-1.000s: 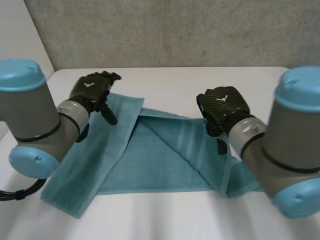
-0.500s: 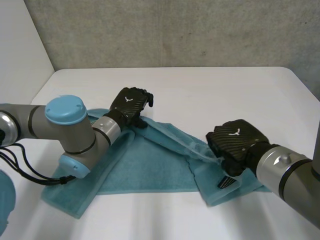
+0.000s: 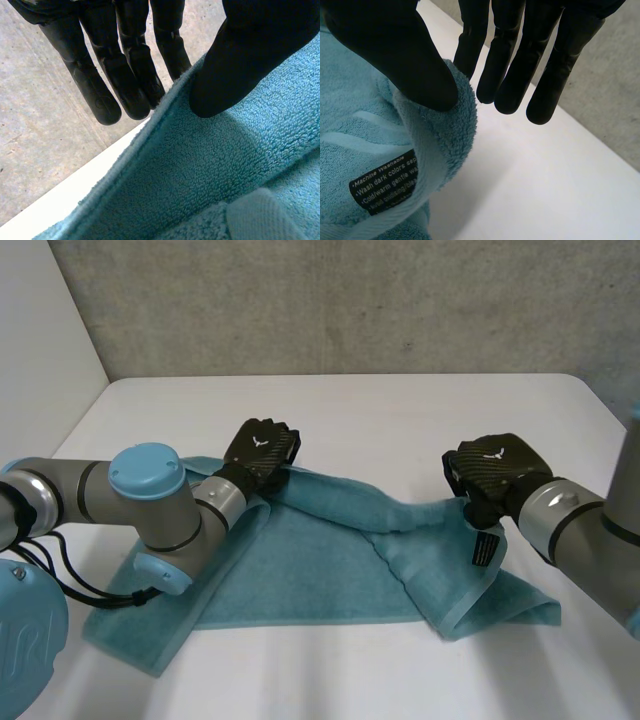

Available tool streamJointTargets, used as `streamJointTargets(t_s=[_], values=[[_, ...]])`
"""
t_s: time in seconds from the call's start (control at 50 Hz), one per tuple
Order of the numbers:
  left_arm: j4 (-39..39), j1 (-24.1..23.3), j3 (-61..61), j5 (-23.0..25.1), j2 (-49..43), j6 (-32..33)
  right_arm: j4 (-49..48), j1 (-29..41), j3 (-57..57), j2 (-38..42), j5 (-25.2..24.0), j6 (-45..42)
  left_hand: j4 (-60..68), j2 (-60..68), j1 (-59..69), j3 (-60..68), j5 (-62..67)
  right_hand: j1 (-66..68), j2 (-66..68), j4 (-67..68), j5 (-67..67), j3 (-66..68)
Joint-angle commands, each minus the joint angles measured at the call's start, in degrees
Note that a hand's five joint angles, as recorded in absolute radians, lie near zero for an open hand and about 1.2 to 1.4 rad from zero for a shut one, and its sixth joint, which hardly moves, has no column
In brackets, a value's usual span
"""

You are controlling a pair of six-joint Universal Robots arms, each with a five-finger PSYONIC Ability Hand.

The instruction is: Fold the laundry

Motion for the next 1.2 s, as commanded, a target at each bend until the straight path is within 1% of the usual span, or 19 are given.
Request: streamJointTargets(t_s=[0.02,0.06,0.08,0.1,0.12,0.26,0.36,0.48,0.52,0.8,0.92,0.96,0.98,1.0,1.02,1.04,1.14,1.18,1.2], values=[[0.11,0.35,-0.98,-1.35,0.06,2.93,-1.49,0.22,-1.79,4.30,1.05,1.54,11.79,11.52,14.83,11.91,14.96,24.38,12.40,11.69,13.78,12.02],[0.12,0.70,-1.42,-1.53,0.15,3.20,-2.11,0.22,-1.70,4.48,1.67,1.62,7.44,7.17,10.48,7.56,10.61,24.38,12.40,11.69,13.78,12.02],[0.03,0.96,-1.85,-1.61,0.15,3.28,-2.81,0.22,-1.53,4.56,2.20,1.62,-22.54,-22.81,-19.50,-22.41,-19.37,24.38,12.40,11.69,13.78,12.02],[0.03,0.96,-1.86,-1.61,0.15,3.28,-3.51,0.22,-1.53,4.56,2.81,1.62,-22.84,-23.11,-19.80,-22.71,-19.67,24.38,12.40,11.69,13.78,12.02],[0.03,1.05,-2.03,-1.70,0.15,3.28,-3.52,0.22,-1.53,4.56,2.82,1.62,-38.66,-38.93,-35.62,-38.53,-35.49,24.38,12.40,11.69,13.78,12.02],[0.03,2.28,-2.65,-3.37,0.06,3.37,-5.19,-0.66,-1.27,4.57,4.84,1.71,-37.14,-37.41,-34.10,-37.01,-33.97,24.38,12.40,11.69,13.78,12.02],[0.11,3.42,-2.12,-8.63,-0.56,3.37,-5.19,-0.66,-1.09,4.30,4.75,1.71,-34.46,-34.73,-31.42,-34.34,-31.29,24.38,12.40,11.69,13.78,12.02],[0.20,4.30,-1.86,-12.16,-0.56,3.46,-5.01,-0.66,-1.09,4.39,4.40,1.63,-34.11,-34.38,-31.07,-33.98,-30.94,24.38,12.40,11.69,13.78,12.02],[0.20,5.09,-1.33,-14.17,-0.56,3.46,-4.93,-0.57,-1.09,4.39,4.40,1.62,-31.11,-31.38,-28.07,-30.98,-27.94,24.38,12.40,11.69,13.78,12.02],[0.20,8.52,1.04,-14.89,-2.40,3.55,-4.84,-0.66,-1.18,4.48,4.40,1.27,-29.91,-30.18,-26.87,-29.78,-26.74,24.38,12.40,11.69,13.78,12.02],[0.12,9.40,1.75,-14.80,-3.90,5.92,-4.84,-0.66,-1.44,4.48,4.40,1.18,-29.74,-30.01,-26.70,-29.61,-26.57,24.38,12.40,11.69,13.78,12.02],[0.12,9.49,1.75,-14.80,-3.90,6.98,-4.84,-0.57,-1.70,4.74,4.31,1.18,-26.88,-27.15,-23.84,-26.75,-23.71,24.38,12.40,11.69,13.78,12.02],[0.12,9.49,1.66,-14.88,-3.90,7.93,-4.84,-0.57,-1.70,4.74,4.31,1.18,-16.39,-16.66,-13.35,-16.26,-13.22,24.38,12.40,11.69,13.78,12.02],[0.12,9.49,1.66,-14.97,-3.81,8.64,-4.92,-0.57,-1.79,4.91,4.14,1.01,0.20,-0.07,3.24,0.33,3.37,24.38,12.40,11.69,13.78,12.02],[0.12,9.49,1.66,-14.97,-3.81,8.65,-4.92,-0.48,-2.14,5.70,4.05,0.92,0.37,0.10,3.41,0.50,3.54,24.38,12.40,11.69,13.78,12.02],[0.12,9.57,1.66,-15.06,-3.55,9.08,-4.92,-0.48,-2.14,5.71,4.05,0.92,11.67,11.40,14.71,11.80,14.84,24.38,12.40,11.69,13.78,12.02],[0.64,9.58,2.98,-14.80,-2.93,9.44,-4.84,-0.13,-6.80,9.57,4.40,0.66,11.79,11.52,14.83,11.91,14.96,24.38,12.40,11.69,13.78,12.02],[1.52,9.58,4.21,-14.80,-2.67,9.70,-5.01,-0.22,-12.92,12.81,5.01,0.66,11.79,11.52,14.83,11.91,14.96,24.38,12.40,11.69,13.78,12.02],[2.48,9.49,5.60,-14.62,-2.23,10.05,-5.01,-0.22,-12.95,12.83,5.01,0.66,11.79,11.52,14.83,11.91,14.96,24.38,12.40,11.69,13.78,12.02]])
